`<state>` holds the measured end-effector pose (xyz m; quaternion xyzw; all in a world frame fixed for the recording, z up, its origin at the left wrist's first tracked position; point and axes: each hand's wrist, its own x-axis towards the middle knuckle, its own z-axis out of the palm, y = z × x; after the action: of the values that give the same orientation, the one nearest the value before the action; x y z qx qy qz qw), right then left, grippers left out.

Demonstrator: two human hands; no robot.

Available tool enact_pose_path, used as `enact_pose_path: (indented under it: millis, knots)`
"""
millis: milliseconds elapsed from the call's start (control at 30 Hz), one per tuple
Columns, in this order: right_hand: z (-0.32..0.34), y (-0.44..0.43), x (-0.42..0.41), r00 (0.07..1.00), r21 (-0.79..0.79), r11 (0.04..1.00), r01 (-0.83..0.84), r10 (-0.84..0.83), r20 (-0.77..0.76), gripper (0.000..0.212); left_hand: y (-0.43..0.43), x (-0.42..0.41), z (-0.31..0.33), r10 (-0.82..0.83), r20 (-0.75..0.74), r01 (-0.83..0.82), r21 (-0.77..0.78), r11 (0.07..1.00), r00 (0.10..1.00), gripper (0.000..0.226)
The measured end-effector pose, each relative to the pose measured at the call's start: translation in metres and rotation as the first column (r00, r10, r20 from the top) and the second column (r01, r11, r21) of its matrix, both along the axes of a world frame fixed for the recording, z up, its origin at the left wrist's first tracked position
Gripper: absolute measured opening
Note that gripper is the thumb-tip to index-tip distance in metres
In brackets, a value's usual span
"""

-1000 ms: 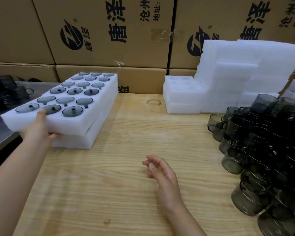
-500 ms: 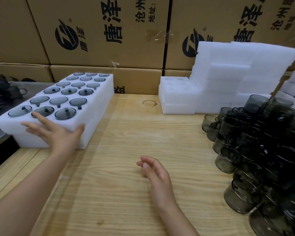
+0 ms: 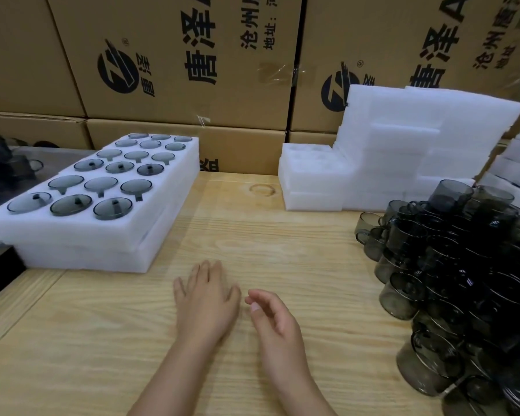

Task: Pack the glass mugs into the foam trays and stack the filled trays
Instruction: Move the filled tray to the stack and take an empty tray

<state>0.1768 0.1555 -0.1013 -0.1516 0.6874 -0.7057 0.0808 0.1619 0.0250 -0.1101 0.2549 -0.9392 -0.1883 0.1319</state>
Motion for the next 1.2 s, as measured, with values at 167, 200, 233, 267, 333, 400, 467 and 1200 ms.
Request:
enact_pose_path:
  millis: [167, 200, 233, 267, 333, 400, 467, 1200]
  knots:
    - [0.008, -0.022, -0.061, 0.962, 0.399, 0.89, 0.219, -0.128, -0.243, 0.034, 0.003, -0.002, 0.002, -0.003, 0.083, 0.011, -0.1, 0.995, 0.997, 0.059]
    - [0.015, -0.028, -0.08, 0.946, 0.432, 0.858, 0.278, -0.167, -0.276, 0.04, 0.003, -0.003, 0.002, 0.001, 0.083, 0.008, -0.108, 0.994, 0.997, 0.059]
    - [0.024, -0.033, -0.1, 0.933, 0.449, 0.832, 0.326, -0.206, -0.296, 0.046, 0.003, -0.003, 0.001, 0.005, 0.084, 0.005, -0.112, 0.994, 0.996, 0.059]
    - [0.032, -0.038, -0.119, 0.921, 0.46, 0.81, 0.364, -0.238, -0.308, 0.051, 0.003, -0.004, 0.001, 0.007, 0.092, 0.004, -0.116, 0.993, 0.996, 0.059]
    - [0.049, -0.046, -0.158, 0.899, 0.502, 0.758, 0.416, -0.261, -0.351, 0.059, 0.003, -0.006, 0.001, 0.006, 0.109, 0.008, -0.13, 0.991, 0.994, 0.059]
    - [0.064, -0.05, -0.193, 0.887, 0.586, 0.686, 0.431, -0.201, -0.416, 0.066, 0.003, -0.006, 0.001, 0.009, 0.114, 0.006, -0.134, 0.991, 0.993, 0.06]
    - [0.078, -0.05, -0.223, 0.876, 0.642, 0.634, 0.43, -0.124, -0.465, 0.071, 0.003, -0.006, 0.002, 0.015, 0.099, -0.002, -0.134, 0.991, 0.995, 0.06]
    - [0.093, -0.006, -0.12, 0.716, 0.497, 0.612, 0.615, -0.17, -0.677, 0.028, 0.0, -0.007, 0.002, 0.035, -0.084, -0.033, 0.024, 0.999, 0.996, 0.061]
